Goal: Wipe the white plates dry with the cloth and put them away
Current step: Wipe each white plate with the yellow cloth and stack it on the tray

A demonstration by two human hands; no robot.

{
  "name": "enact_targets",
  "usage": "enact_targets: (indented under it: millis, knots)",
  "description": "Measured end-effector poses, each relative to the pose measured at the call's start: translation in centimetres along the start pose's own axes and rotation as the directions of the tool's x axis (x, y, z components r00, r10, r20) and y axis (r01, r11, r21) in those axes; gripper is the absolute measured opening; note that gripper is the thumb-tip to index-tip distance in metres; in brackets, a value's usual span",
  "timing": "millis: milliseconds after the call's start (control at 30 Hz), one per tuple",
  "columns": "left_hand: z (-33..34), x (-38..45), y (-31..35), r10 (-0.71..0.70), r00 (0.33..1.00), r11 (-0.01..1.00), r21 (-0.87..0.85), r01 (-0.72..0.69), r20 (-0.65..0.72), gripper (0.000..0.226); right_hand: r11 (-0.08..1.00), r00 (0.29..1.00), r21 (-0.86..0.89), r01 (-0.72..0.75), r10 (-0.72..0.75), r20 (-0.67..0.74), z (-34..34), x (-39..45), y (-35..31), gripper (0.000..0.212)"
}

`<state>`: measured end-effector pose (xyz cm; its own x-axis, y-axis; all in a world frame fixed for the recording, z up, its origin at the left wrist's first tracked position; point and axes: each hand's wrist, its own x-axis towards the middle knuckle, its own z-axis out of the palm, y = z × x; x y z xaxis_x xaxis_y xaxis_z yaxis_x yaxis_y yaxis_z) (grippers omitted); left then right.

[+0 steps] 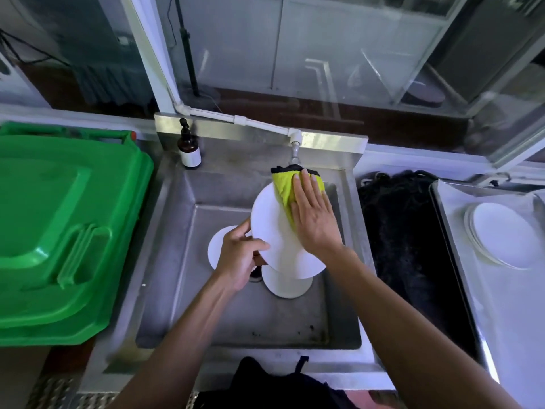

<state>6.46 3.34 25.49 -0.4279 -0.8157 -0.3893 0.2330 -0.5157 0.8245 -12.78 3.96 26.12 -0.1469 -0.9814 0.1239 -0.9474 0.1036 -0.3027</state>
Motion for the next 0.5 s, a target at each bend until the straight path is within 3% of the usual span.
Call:
enact_targets:
  millis: [200,500]
  knots:
    - [-1.6,-0.1,0.5,-0.004,1.000,1.000,-0.022,0.003,-0.030,0.057,0.984,0.984,0.014,-0.177,0.177,0.004,1.7,-2.1,-0.6,0.058]
    - [-1.1,0.5,0.2,0.009,1.000,0.998,-0.067,-0.010,-0.025,0.052,0.950,0.952,0.054,-0.307,0.305,0.038,3.4,-6.4,-3.1,0.058]
